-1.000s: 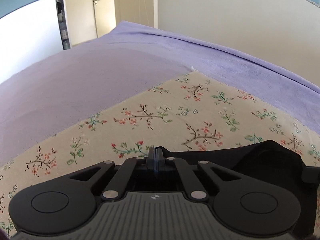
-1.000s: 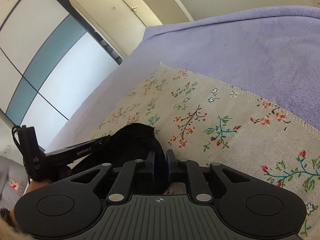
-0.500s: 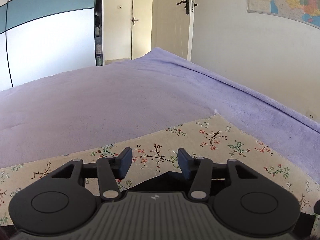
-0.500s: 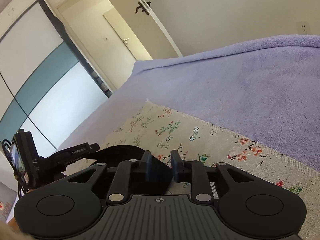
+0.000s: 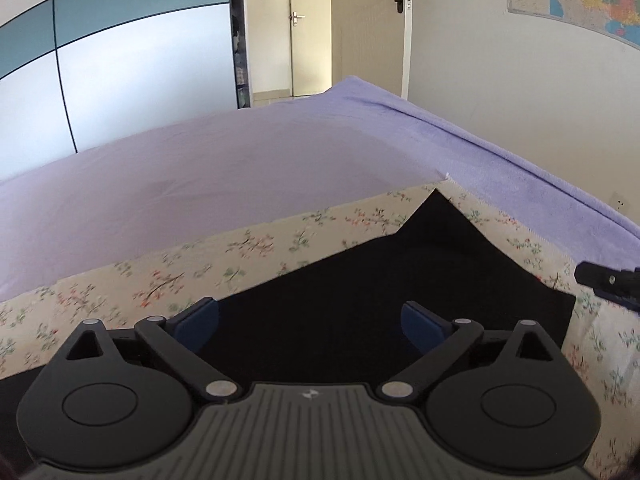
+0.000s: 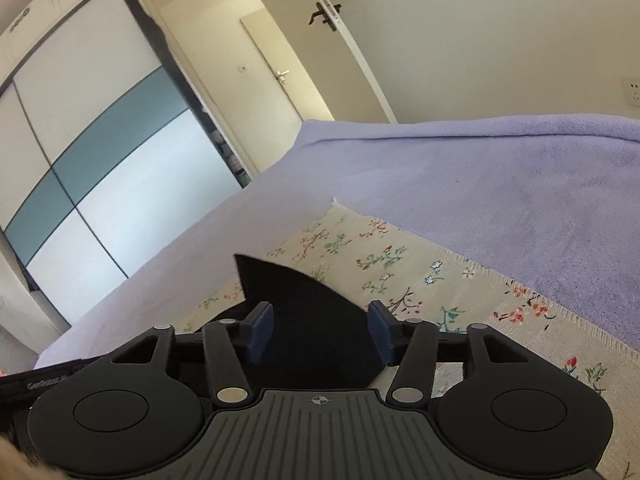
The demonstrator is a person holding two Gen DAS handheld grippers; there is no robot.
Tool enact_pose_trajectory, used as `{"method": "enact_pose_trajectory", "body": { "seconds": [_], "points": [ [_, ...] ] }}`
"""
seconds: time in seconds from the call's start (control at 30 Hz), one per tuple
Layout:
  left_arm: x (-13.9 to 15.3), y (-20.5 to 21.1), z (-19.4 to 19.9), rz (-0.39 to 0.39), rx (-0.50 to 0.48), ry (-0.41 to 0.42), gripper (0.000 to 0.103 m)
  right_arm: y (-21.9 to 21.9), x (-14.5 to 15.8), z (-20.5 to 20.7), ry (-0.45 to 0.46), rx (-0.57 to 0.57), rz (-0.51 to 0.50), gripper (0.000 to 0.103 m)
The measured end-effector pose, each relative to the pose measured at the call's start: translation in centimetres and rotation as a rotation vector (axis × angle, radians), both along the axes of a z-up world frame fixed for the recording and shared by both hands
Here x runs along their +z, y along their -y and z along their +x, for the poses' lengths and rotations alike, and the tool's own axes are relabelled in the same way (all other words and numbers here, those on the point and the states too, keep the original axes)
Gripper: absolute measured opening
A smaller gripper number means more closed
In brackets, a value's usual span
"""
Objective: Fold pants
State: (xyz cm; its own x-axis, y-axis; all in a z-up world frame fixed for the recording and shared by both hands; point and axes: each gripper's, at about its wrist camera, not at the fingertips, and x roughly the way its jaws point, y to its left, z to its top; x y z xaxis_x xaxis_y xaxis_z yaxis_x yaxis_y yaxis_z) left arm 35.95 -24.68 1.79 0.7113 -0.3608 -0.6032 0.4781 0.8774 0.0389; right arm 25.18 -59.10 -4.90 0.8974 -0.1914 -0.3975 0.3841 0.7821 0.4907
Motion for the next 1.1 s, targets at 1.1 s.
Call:
{"method": "enact_pose_trajectory", "body": {
  "seconds": [1.1],
  "points": [
    [-1.5,-25.2,-32.7,-0.039,0.18,-0.209,0.103,-15.1,2.6,-25.6,-0.501,0.145,-0.111,0.095]
  ]
}}
